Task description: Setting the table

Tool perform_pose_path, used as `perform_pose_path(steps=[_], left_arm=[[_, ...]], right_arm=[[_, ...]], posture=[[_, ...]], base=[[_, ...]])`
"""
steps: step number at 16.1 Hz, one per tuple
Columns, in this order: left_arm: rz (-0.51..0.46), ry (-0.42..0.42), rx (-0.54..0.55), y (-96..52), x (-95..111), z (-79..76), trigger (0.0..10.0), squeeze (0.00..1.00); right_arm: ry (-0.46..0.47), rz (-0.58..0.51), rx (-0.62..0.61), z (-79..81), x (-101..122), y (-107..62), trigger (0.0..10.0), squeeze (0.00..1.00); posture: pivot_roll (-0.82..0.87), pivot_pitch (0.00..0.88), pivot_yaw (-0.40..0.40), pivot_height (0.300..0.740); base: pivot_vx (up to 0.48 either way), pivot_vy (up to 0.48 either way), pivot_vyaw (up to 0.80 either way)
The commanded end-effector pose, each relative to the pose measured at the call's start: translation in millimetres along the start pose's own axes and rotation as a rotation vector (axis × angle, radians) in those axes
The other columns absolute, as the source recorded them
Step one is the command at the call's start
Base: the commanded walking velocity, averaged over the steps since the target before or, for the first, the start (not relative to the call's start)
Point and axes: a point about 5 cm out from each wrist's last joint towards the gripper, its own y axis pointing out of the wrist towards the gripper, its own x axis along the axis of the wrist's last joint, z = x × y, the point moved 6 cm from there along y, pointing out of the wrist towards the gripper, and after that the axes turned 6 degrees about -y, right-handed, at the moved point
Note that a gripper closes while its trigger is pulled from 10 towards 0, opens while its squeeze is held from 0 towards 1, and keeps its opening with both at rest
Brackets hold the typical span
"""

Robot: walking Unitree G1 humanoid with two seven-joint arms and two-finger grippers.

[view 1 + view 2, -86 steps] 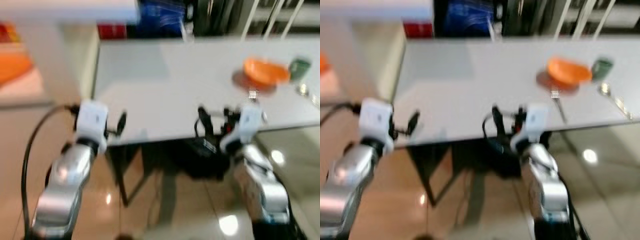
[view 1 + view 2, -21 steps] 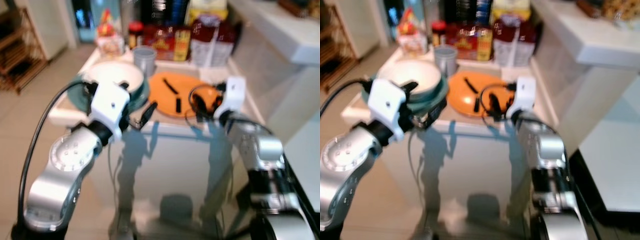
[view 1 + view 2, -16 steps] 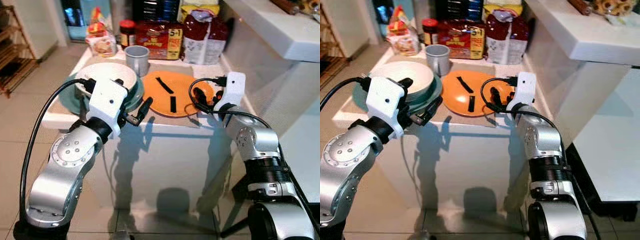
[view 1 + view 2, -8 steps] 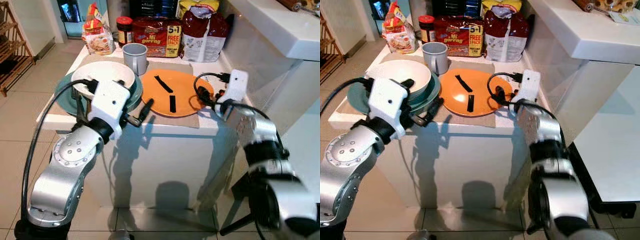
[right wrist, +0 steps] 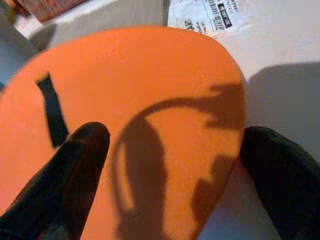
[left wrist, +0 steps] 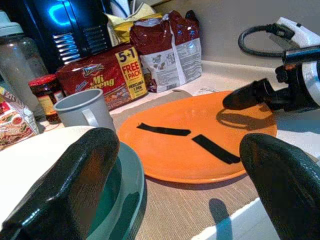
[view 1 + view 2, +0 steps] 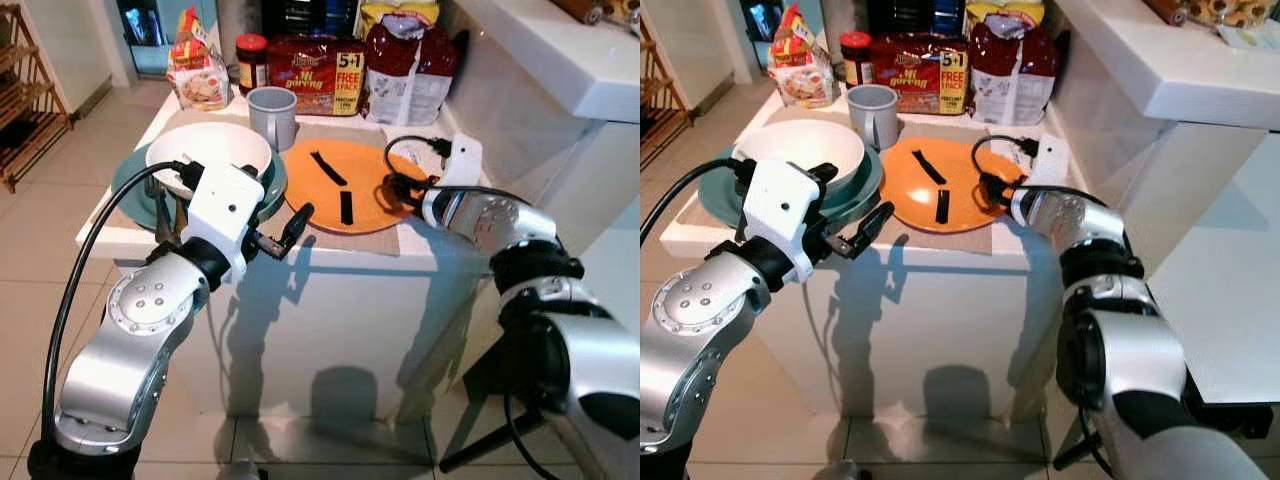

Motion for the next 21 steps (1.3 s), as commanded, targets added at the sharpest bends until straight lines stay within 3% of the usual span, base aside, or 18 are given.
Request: perform_pose_path(steps=[1, 4, 8, 9, 10, 11, 21], left_arm=[[-0.002, 0.006, -0.02, -0.3, 3, -4.9, 10.0, 0.0], [-0.007, 0.008, -0.016, 0.1, 4, -3.5, 10.0, 0.0], [-0.014, 0.009, -0.011, 1.6, 5, -3.0, 10.0, 0.0], [-0.014, 0.009, -0.011, 1.6, 5, -2.8, 10.0, 0.0], [-0.015, 0.009, -0.011, 1.6, 5, -2.8, 10.0, 0.0], [-0.018, 0.009, -0.01, 1.8, 6, -2.4, 10.0, 0.0], [-0.031, 0.008, -0.013, 3.0, 8, -3.2, 10.0, 0.0]], right_arm=[[0.07, 0.068, 0.023, 1.4, -16, 2.0, 10.0, 0.0], [0.097, 0.074, 0.066, 11.1, -13, 2.5, 10.0, 0.0], [0.107, 0.043, 0.066, 10.7, -13, 4.9, 10.0, 0.0], [0.111, 0.058, 0.083, 12.9, -19, 5.6, 4.3, 0.0], [0.113, 0.061, 0.09, 13.9, -20, 5.8, 4.3, 0.0], [0.136, 0.062, 0.115, 18.1, -21, 6.0, 0.0, 0.0], [0.154, 0.043, 0.18, 28.0, -20, 6.1, 0.0, 0.0]], posture=[[0.08, 0.0, -0.067, 0.74], [0.08, 0.0, -0.066, 0.74], [0.08, 0.0, -0.07, 0.74], [0.08, 0.0, -0.07, 0.74], [0.08, 0.0, -0.07, 0.74], [0.08, 0.0, -0.069, 0.74], [0.08, 0.0, -0.076, 0.74]], base=[[0.0, 0.0, 0.0], [0.0, 0.0, 0.0], [0.0, 0.0, 0.0], [0.0, 0.0, 0.0], [0.0, 0.0, 0.0], [0.0, 0.0, 0.0], [0.0, 0.0, 0.0]])
